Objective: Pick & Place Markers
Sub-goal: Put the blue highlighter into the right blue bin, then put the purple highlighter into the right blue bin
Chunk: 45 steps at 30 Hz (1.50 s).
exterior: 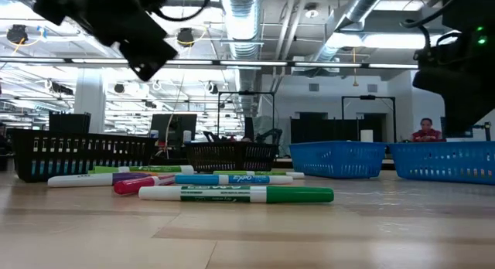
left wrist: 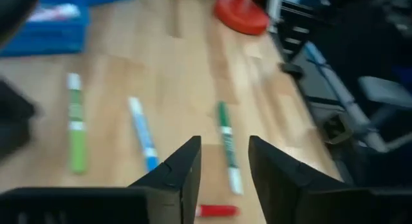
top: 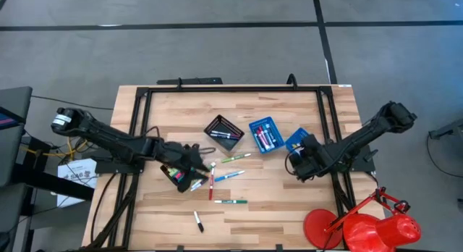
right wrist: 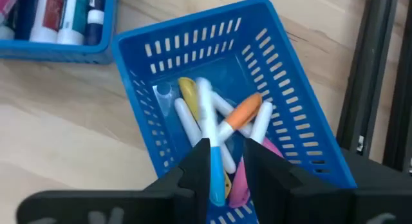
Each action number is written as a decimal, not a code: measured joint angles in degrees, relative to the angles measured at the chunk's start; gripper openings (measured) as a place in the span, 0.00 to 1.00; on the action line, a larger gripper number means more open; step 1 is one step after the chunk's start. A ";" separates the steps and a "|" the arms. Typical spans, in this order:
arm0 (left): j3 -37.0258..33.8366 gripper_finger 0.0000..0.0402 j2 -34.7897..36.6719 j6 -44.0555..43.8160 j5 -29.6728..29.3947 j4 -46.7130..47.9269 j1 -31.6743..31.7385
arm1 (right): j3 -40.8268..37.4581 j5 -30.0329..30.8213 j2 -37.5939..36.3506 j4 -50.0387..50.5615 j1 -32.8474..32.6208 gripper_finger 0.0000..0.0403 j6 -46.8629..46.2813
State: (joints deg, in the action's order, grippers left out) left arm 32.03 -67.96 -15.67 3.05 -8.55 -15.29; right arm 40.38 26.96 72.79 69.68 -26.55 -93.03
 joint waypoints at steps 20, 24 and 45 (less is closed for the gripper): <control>0.00 0.41 -14.87 -19.29 -3.46 0.58 -14.80 | 0.00 -0.07 0.00 -1.51 1.64 0.39 0.49; 0.00 0.37 -16.51 -18.92 -8.52 0.57 -15.47 | 0.00 -0.08 0.00 -2.53 1.64 0.39 0.55; 0.00 0.37 -16.52 -14.74 -18.21 14.32 -15.82 | 0.00 -0.11 0.00 -2.92 1.64 0.36 0.59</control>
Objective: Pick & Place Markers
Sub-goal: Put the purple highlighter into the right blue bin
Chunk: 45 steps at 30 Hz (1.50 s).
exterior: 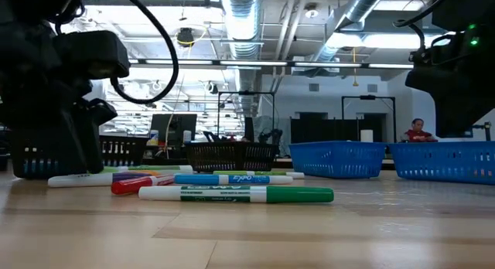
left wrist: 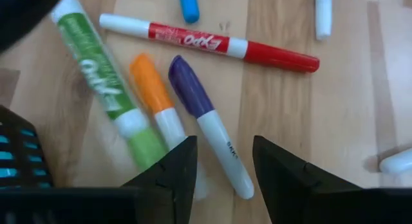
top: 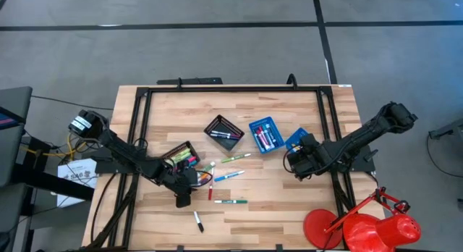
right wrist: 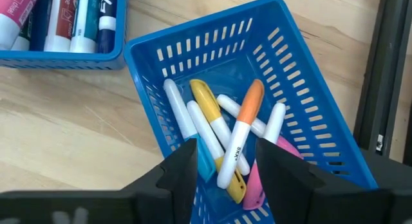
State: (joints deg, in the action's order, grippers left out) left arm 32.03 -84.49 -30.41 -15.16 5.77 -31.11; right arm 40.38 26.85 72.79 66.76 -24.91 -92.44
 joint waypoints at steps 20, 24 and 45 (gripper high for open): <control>-5.01 0.27 0.17 -2.79 -1.65 -5.39 0.02 | 3.90 1.36 0.00 -1.12 -0.02 0.34 6.48; -5.49 0.20 0.15 -2.86 -2.78 -6.42 0.05 | 8.53 5.77 0.00 -3.25 -0.53 0.33 10.16; -0.99 0.07 0.80 2.69 -5.32 -11.24 1.25 | 9.86 -5.45 22.30 -81.25 3.11 0.32 92.10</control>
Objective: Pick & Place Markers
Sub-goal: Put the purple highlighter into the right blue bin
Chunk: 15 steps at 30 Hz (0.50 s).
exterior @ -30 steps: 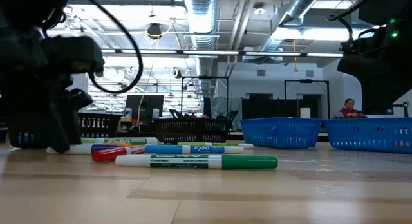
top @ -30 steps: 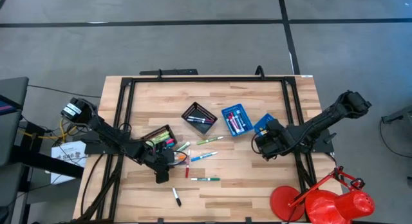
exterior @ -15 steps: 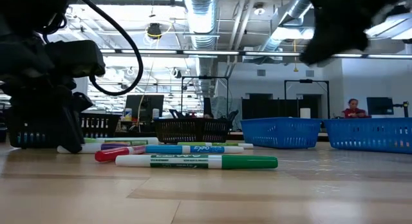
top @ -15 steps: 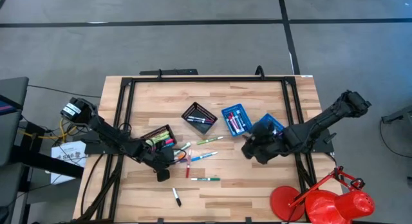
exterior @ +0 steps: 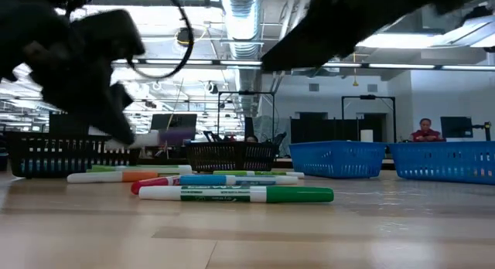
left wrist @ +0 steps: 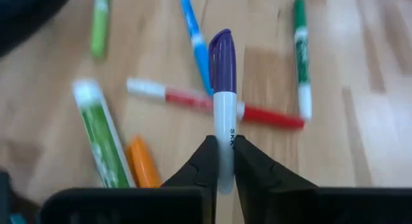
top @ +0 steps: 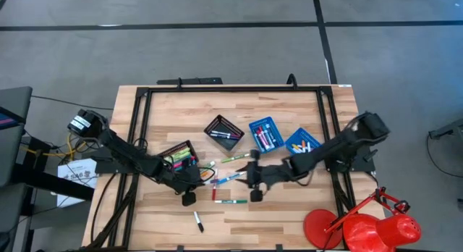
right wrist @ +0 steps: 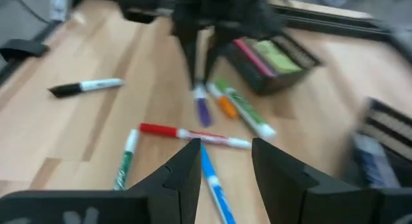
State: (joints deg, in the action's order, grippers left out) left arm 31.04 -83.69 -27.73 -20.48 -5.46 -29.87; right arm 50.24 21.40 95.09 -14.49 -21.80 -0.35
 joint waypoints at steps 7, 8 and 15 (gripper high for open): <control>0.51 0.08 5.33 3.91 -5.56 -0.51 0.24 | 2.65 -11.76 8.93 -5.66 6.13 0.33 -2.76; 0.51 0.07 6.04 4.22 -5.82 -0.94 0.43 | 3.42 -12.40 9.90 -5.70 6.71 0.34 -3.03; 0.51 0.09 7.38 10.84 -6.56 -4.25 0.79 | 9.42 -13.99 14.60 -5.86 8.22 0.41 -2.16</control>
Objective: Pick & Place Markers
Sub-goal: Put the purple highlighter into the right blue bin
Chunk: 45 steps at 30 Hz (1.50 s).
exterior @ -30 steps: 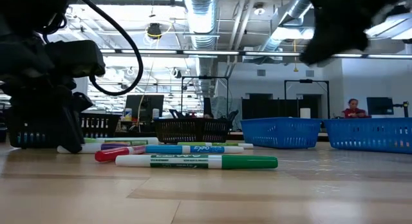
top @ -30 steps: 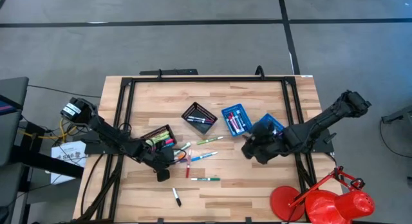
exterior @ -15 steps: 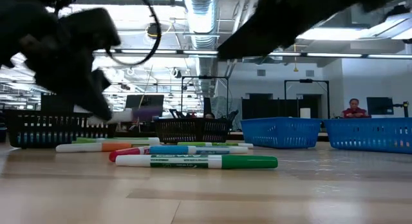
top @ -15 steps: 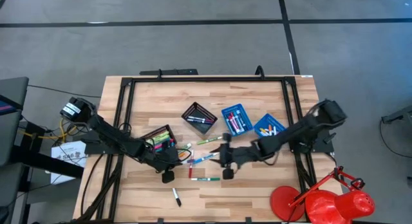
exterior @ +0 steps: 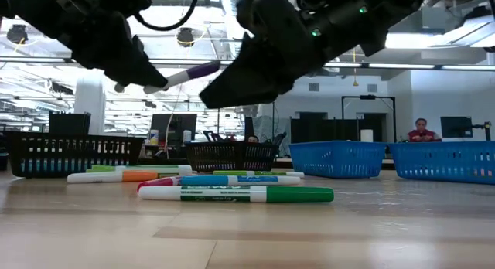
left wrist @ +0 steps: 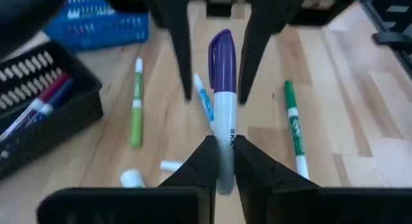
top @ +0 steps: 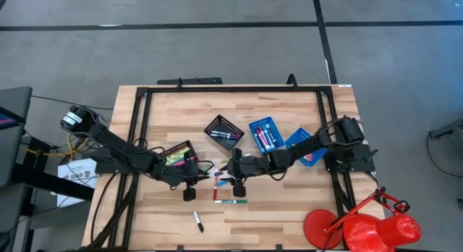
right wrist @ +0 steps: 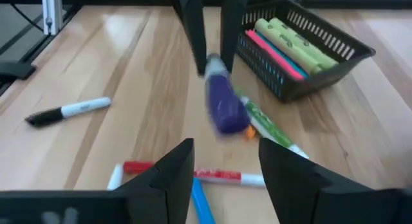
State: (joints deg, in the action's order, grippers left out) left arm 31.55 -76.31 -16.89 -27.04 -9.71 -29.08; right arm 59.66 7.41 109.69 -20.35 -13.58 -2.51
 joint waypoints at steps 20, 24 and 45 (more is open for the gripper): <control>0.00 0.10 -0.16 0.59 0.19 -0.90 -0.01 | 3.50 0.01 1.24 -2.84 -1.05 0.26 1.05; 0.00 0.10 -0.16 0.59 0.19 -0.99 0.00 | 3.50 0.01 1.24 -2.86 -0.94 0.23 1.06; -0.04 0.15 -0.14 0.53 -0.75 -1.42 -0.02 | 3.50 0.16 1.22 -3.60 -0.94 0.12 0.97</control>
State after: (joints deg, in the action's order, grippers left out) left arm 31.51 -76.44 -16.36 -27.79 -11.14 -29.10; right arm 63.16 7.57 110.91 -23.95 -14.52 -1.54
